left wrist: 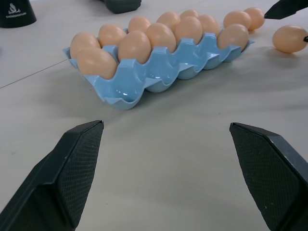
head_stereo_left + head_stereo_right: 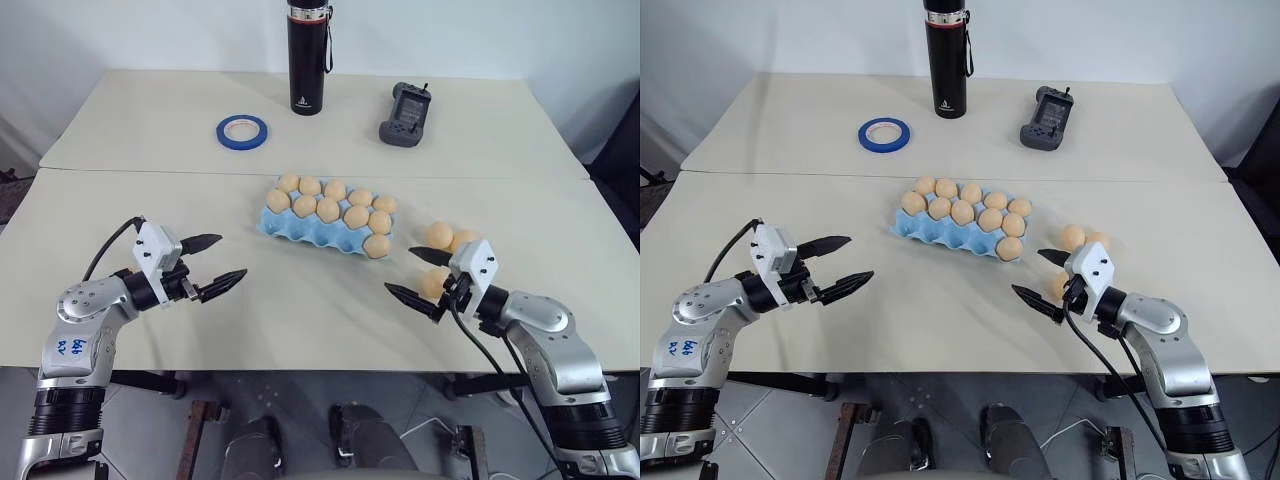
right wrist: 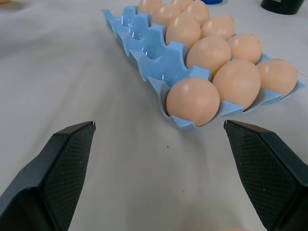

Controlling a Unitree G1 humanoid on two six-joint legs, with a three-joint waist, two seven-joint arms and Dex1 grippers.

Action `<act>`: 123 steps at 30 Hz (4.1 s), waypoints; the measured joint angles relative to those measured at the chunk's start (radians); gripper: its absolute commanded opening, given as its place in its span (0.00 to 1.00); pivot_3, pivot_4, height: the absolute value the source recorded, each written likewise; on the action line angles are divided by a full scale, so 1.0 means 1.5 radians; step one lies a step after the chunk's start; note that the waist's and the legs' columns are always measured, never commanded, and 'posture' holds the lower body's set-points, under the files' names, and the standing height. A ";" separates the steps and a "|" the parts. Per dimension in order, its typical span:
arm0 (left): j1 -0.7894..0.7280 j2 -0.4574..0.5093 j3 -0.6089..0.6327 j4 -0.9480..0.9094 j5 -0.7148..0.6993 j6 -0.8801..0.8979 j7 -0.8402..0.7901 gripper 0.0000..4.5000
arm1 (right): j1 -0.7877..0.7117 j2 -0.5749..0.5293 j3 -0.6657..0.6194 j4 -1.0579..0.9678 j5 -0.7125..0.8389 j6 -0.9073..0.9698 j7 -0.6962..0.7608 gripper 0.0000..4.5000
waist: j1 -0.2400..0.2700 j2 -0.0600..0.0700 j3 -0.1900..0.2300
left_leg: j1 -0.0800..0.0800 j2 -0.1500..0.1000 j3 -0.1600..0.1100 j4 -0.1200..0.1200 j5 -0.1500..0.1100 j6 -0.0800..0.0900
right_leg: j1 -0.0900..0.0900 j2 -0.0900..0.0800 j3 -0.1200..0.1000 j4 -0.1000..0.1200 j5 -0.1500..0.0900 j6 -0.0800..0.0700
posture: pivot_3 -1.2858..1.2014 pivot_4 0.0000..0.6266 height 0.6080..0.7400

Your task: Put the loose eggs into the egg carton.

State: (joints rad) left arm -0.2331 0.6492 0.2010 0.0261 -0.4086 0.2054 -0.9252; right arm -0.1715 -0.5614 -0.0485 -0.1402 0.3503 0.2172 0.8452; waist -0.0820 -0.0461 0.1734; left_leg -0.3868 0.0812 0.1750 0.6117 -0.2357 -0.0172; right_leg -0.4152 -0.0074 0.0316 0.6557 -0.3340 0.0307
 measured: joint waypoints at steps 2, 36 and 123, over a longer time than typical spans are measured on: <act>-0.002 0.000 0.000 0.011 0.001 -0.001 0.002 1.00 | 0.000 0.000 -0.001 0.000 -0.002 0.000 -0.005 1.00 | 0.000 0.000 0.000 | 0.000 0.000 0.000 0.000 0.000 0.000 | 0.000 0.000 0.000 0.000 0.000 0.000 | 0.52 0.24 1.00; -0.071 -0.005 -0.037 0.073 0.001 -0.065 -0.136 1.00 | 0.195 0.001 -0.179 -0.216 0.096 0.197 -0.188 1.00 | 0.000 0.000 0.000 | 0.000 0.000 -0.001 0.000 0.000 0.000 | 0.000 0.000 0.000 0.002 -0.001 -0.001 | 0.52 0.24 1.00; -0.060 -0.019 -0.028 0.100 0.001 -0.109 -0.087 1.00 | 0.038 0.034 -0.117 -0.106 -0.004 0.137 -0.173 1.00 | -0.001 0.000 0.000 | -0.001 0.000 0.000 0.001 0.000 -0.001 | -0.001 0.000 -0.001 0.003 -0.002 -0.001 | 0.52 0.24 1.00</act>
State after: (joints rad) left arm -0.3226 0.6209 0.1583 0.1767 -0.4069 0.0426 -1.0556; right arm -0.1149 -0.5109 -0.2237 -0.2989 0.3449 0.4220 0.5858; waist -0.0834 -0.0458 0.1738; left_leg -0.3880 0.0812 0.1742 0.6125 -0.2357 -0.0181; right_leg -0.4171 -0.0072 0.0307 0.6595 -0.3369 0.0292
